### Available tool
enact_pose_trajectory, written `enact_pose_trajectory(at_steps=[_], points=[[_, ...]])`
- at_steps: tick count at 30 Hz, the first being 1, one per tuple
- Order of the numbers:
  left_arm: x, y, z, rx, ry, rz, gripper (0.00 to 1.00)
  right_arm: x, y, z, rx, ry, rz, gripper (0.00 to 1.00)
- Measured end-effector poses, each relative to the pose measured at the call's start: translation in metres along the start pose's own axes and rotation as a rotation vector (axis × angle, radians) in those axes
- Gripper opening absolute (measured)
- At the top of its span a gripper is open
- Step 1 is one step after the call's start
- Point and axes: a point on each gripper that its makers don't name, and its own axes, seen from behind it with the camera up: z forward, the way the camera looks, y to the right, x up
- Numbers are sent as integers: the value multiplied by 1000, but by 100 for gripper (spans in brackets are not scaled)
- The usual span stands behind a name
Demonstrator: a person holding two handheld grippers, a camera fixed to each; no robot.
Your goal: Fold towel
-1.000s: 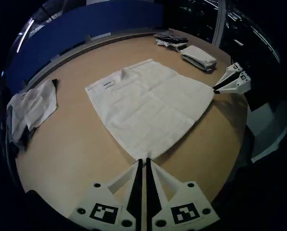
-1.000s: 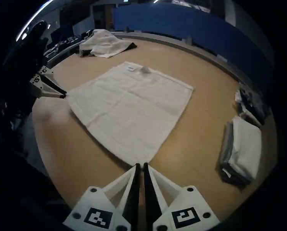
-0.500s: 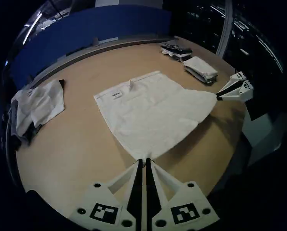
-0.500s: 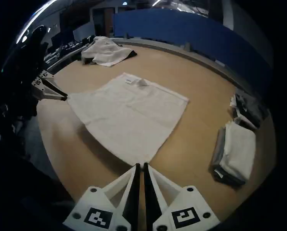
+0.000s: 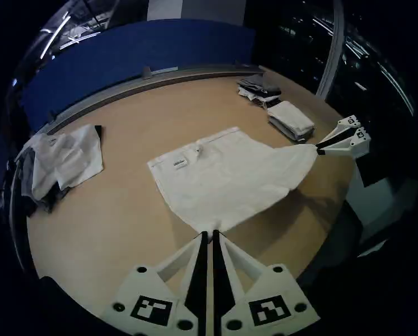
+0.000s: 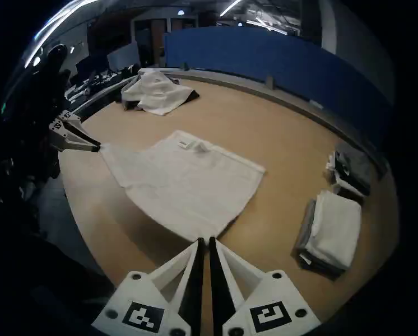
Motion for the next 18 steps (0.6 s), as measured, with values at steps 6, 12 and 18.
enact_pose_trajectory(at_steps=[6,12,18], points=[[4,3,-9,-4,2,-2,6,4,-2,-10,12,2,10,6],[3,4,-15,-9,-1,-16,6,5,-4,-15,15,1,13,6],[4,2,-12,-9,-2,-30,6,5,-2,-13,16,-1,14,6]])
